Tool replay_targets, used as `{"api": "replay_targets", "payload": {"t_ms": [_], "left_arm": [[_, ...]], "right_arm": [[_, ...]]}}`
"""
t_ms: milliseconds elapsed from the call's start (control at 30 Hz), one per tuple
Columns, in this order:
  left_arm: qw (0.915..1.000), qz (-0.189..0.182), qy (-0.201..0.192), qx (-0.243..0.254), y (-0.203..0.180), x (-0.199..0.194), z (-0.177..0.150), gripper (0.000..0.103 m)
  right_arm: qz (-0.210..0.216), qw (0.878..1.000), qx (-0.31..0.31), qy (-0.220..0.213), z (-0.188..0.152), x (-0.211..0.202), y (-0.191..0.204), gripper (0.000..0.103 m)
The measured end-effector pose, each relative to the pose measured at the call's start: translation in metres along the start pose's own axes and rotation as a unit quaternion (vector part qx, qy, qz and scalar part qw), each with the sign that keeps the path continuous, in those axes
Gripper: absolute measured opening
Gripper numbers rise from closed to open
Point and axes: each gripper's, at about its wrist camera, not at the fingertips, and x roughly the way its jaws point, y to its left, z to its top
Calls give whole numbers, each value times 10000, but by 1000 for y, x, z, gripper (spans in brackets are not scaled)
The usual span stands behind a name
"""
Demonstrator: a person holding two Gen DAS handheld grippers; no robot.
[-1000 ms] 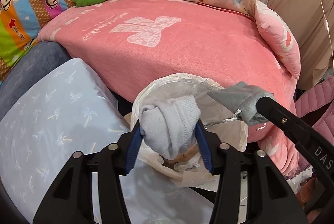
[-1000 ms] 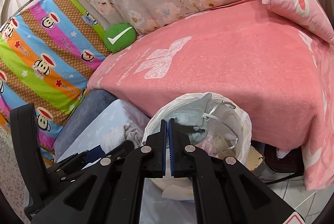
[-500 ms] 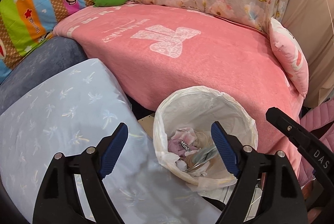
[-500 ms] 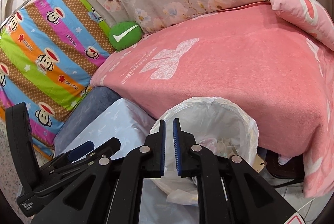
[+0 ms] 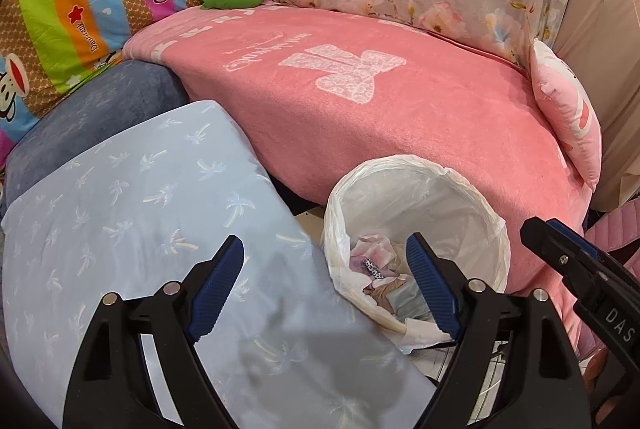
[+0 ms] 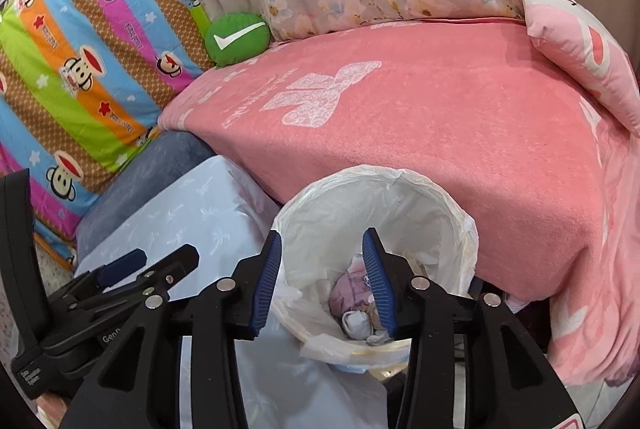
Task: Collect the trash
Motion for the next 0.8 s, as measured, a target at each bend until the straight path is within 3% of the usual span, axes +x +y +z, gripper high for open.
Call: {"api": "replay_targets", "payload": {"t_ms": [200,267,633,800], "left_arm": [[9998,168,-1,89,0,-6,-11,81],[9997,211,-6,99,0,-8,-15,88],[9988,397,-1,273,-5,-15,-35,90],[9985,462,-4,279,-7,-17,-41,90]], "right_arm": [[-253,9992,-313,50,-17,-8,5,50],[-288,9988,-396,83,-22,-11,6,50],[-591,9957,-701,89,-47,-22,11,65],[-643,9951,-742,143,-53,-22,10,65]]}}
